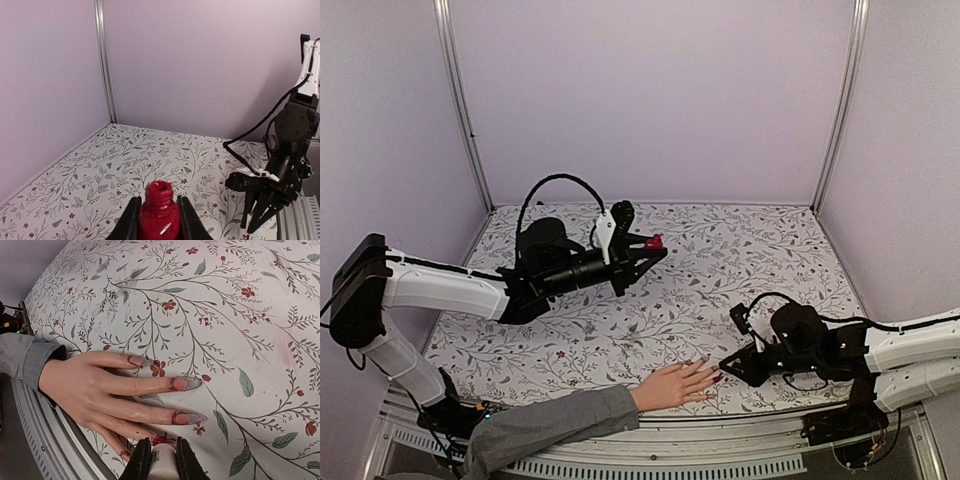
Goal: Paint the nails
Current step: Paint the nail polish on the nail.
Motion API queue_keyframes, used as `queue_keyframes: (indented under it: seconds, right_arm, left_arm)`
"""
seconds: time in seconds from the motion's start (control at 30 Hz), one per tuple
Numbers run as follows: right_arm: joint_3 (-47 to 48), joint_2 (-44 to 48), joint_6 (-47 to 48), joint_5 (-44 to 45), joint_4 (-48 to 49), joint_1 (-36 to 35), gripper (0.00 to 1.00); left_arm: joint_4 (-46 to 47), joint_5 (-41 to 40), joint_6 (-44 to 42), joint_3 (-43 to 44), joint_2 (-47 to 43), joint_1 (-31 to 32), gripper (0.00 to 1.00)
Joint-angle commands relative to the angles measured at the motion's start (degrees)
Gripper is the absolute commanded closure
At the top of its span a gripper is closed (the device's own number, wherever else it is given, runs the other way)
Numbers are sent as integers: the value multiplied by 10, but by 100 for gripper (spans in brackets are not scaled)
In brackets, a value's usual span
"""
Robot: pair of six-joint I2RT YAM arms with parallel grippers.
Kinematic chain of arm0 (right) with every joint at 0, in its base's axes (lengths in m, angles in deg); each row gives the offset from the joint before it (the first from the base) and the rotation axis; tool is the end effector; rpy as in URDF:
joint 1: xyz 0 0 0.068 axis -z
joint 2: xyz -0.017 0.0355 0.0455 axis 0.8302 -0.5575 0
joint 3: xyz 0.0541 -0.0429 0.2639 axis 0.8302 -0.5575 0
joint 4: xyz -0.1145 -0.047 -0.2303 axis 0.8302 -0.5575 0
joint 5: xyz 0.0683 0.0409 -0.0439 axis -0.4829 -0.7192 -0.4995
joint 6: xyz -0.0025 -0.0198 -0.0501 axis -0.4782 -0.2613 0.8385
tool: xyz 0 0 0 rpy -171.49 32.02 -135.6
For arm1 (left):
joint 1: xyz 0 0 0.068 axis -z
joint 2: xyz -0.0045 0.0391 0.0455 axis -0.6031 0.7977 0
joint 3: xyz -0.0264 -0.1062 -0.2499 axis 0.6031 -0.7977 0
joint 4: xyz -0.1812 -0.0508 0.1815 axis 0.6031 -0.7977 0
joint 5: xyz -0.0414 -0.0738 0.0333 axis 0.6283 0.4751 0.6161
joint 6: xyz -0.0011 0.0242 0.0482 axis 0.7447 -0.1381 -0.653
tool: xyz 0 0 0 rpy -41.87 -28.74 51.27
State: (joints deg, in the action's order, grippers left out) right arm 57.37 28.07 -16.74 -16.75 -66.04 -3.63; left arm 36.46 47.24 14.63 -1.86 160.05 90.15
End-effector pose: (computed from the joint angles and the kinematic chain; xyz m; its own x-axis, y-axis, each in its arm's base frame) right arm 0.0973 0.1697 0.1516 -0.6907 -0.2843 -0.6649 -0.6333 0.6816 0.3665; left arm 0.2015 -0.2816 0.2643 0.0332 -0.0331 -0.9989 0.9152 0.4026 0.0171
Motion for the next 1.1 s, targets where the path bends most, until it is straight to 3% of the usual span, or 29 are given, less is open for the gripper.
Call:
queue_keyframes:
  seconds: [0.0,1.07]
  right_arm:
    - [12,-8,-1,2,6,-5,100]
    - [17,-10,-25,51,-39,-5,100]
  left_arm:
    - [19,-2,2,-1,0,-9,100]
    - [20,-1,2,-2,2,-8,100]
